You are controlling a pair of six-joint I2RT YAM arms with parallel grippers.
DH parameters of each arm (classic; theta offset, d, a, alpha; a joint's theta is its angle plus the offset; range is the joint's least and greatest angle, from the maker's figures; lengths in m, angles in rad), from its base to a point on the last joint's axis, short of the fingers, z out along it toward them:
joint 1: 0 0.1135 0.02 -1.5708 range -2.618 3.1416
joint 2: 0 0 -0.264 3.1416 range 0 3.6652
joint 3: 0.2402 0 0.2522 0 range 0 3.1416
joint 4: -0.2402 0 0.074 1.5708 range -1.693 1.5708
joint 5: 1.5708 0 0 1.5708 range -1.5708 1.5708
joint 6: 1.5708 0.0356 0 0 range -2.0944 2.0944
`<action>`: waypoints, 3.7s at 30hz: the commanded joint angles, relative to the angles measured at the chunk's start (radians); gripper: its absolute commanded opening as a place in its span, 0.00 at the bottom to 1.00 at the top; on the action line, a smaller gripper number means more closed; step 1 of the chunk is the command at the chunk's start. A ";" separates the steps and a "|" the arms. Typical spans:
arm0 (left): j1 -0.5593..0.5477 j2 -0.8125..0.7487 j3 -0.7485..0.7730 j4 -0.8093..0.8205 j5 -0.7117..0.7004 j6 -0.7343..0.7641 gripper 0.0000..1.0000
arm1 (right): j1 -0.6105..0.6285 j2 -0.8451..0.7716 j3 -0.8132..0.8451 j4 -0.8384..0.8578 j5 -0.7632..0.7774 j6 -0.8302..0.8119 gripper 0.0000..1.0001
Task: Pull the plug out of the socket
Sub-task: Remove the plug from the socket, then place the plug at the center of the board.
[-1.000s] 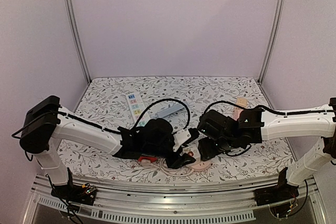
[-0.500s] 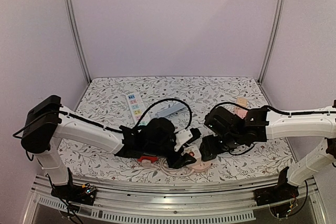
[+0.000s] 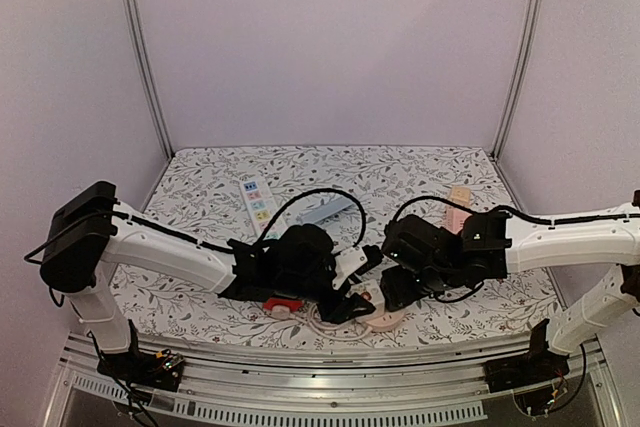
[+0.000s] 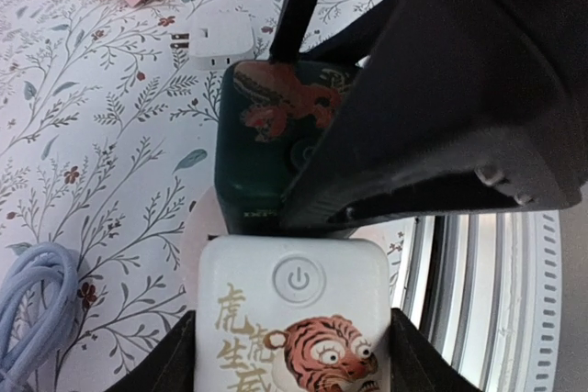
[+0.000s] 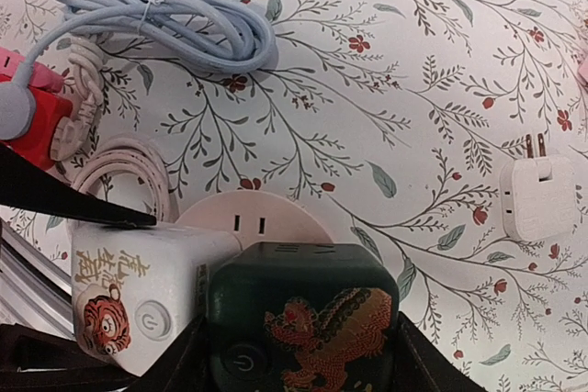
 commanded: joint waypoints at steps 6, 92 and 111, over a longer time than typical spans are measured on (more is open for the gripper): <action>-0.020 0.023 -0.013 -0.068 0.056 -0.029 0.11 | 0.051 0.034 0.074 0.005 0.072 -0.067 0.00; 0.176 -0.523 -0.182 -0.301 -0.241 -0.538 0.87 | -0.654 0.347 0.249 -0.008 -0.025 -0.158 0.58; 0.196 -0.555 -0.142 -0.383 -0.269 -0.558 0.88 | -0.653 0.148 0.281 -0.109 -0.078 -0.214 0.93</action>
